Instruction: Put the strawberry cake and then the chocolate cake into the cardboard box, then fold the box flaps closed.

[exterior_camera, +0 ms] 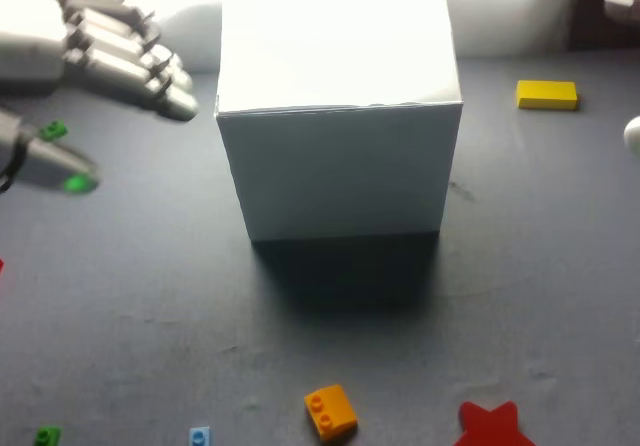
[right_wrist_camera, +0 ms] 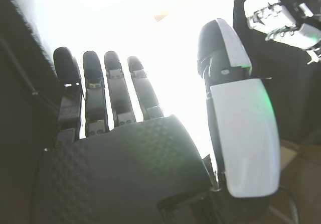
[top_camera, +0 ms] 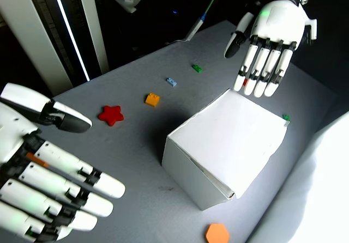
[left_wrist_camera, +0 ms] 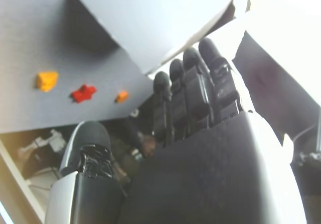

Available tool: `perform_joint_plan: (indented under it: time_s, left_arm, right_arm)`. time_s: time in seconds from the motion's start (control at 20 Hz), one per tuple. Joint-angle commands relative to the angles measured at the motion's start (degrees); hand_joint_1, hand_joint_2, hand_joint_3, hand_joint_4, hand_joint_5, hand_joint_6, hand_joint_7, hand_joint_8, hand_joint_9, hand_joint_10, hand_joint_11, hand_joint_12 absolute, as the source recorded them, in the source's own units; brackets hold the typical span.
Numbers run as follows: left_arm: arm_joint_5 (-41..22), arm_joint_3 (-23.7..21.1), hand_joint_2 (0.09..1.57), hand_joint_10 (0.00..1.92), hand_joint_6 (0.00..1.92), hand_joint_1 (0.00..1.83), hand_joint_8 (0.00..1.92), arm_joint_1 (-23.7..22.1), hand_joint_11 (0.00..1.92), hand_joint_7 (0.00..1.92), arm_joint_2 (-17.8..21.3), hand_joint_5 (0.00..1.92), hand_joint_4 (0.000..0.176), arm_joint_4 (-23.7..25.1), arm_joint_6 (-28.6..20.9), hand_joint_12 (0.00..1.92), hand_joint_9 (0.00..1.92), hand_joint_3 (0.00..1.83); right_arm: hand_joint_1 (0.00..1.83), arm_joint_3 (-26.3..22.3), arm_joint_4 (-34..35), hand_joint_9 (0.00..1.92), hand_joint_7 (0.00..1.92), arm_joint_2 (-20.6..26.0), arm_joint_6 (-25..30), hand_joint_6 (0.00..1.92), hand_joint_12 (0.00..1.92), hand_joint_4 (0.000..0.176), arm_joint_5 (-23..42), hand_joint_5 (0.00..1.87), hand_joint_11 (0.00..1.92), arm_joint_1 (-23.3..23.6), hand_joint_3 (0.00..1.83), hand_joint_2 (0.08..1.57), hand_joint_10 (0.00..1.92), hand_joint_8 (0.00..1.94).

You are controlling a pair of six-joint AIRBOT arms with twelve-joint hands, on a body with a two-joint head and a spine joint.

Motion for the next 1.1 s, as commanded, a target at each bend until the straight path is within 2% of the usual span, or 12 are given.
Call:
perform_joint_plan:
  time_s: [0.0,0.35,0.4,0.45,0.5,0.55,0.6,0.65,0.7,0.8,0.85,1.05]
  left_arm:
    - [-0.24,-0.63,1.36,0.0,0.0,0.14,0.0,0.31,0.0,0.29,1.5,0.28,0.0,-4.02,-0.27,0.87,0.27,0.0]
    - [-0.93,-9.48,1.38,0.02,0.0,0.01,0.01,5.63,0.0,0.29,11.08,0.27,0.0,-4.54,-0.65,0.96,0.31,0.01]
    - [-1.24,-10.33,1.36,0.04,0.01,0.02,0.01,5.75,0.0,0.35,12.13,0.29,0.01,-4.54,-0.7,1.13,0.41,0.0]
    - [-1.99,-11.09,1.34,0.07,0.02,0.1,0.02,5.9,0.06,0.47,13.19,0.37,0.004,-4.55,-1.12,1.24,0.52,0.0]
    - [-3.99,-11.35,1.32,0.13,0.08,0.18,0.1,5.97,0.16,0.69,13.86,0.55,0.0,-4.65,-2.48,1.32,0.67,0.0]
    - [-4.74,-11.67,1.3,0.68,0.1,0.23,0.36,6.18,0.28,0.87,14.69,0.83,0.0,-4.77,-3.49,1.48,0.68,0.0]
    - [-4.94,-12.0,1.31,1.19,0.6,0.27,0.82,6.24,0.4,0.93,15.28,0.89,0.0,-5.3,-3.53,1.71,0.73,0.0]
    - [-5.51,-12.2,1.32,1.46,1.11,0.31,1.07,6.18,0.5,0.96,15.66,0.84,0.0,-5.44,-3.58,1.82,0.77,0.0]
    - [-5.52,-12.14,1.36,1.63,1.35,0.4,1.29,6.16,0.65,0.98,15.75,0.8,0.0,-5.47,-3.78,1.9,0.89,0.01]
    - [-6.26,-11.4,1.43,1.81,1.57,0.41,1.58,5.38,0.82,0.97,15.78,0.79,0.0,-5.73,-4.34,1.92,0.93,0.02]
    - [-6.8,-10.96,1.48,1.89,1.72,0.41,1.69,4.95,0.84,0.97,15.85,0.79,0.0,-5.73,-4.78,1.92,0.94,0.02]
    - [-8.31,-8.03,1.52,1.92,1.82,0.38,1.72,1.9,0.85,1.0,15.46,0.76,0.0,-4.22,-6.27,1.92,0.96,0.0]
  right_arm:
    - [0.39,-0.04,-0.59,0.04,0.16,0.95,0.25,0.02,1.18,0.0,6.11,0.09,0.0,1.03,0.0,1.19,0.52,0.01]
    - [0.3,-0.22,-0.68,0.16,0.26,1.01,0.25,0.02,1.24,0.0,6.11,0.14,0.0,1.05,0.0,1.2,0.39,0.02]
    - [0.26,-0.23,-0.68,0.24,0.44,1.01,0.25,0.08,1.29,0.0,6.11,0.31,0.0,1.04,0.0,1.19,0.49,0.04]
    - [0.24,-0.25,-0.7,0.28,0.57,1.01,0.23,0.17,1.38,0.0,6.11,0.43,0.0,1.04,0.0,1.19,0.69,0.08]
    - [0.24,-0.26,-0.72,0.32,0.6,1.01,0.23,0.7,1.79,0.0,6.11,0.53,0.0,1.04,0.0,1.2,1.23,0.74]
    - [0.22,-0.27,-0.77,0.43,0.71,1.01,0.22,1.03,1.9,0.0,6.11,0.66,0.16,1.04,0.01,1.22,1.59,1.14]
    - [0.2,-0.27,-0.82,0.66,0.85,1.01,0.21,1.46,1.92,0.0,6.11,0.85,0.44,1.04,0.02,1.27,1.86,1.55]
    - [0.22,-0.27,-0.86,0.8,0.94,1.01,0.21,1.63,1.92,0.0,6.1,0.9,0.55,1.04,0.03,1.33,1.91,1.7]
    - [0.32,-0.29,-0.88,1.04,1.11,1.01,0.2,1.8,1.92,0.0,6.03,1.01,0.82,1.03,0.05,1.42,1.92,1.84]
    - [0.54,-0.29,-0.93,1.23,1.21,1.01,0.0,1.9,1.92,0.0,4.71,1.09,1.16,1.14,0.05,1.46,1.92,1.93]
    - [0.48,-0.29,-0.93,1.24,1.21,1.01,-0.17,1.92,1.92,0.0,4.1,1.08,1.2,1.26,0.05,1.48,1.92,1.93]
    - [0.44,-0.28,-0.95,1.23,1.21,1.0,-0.76,1.92,1.92,0.0,3.85,1.07,1.18,1.2,0.05,1.5,1.92,1.91]
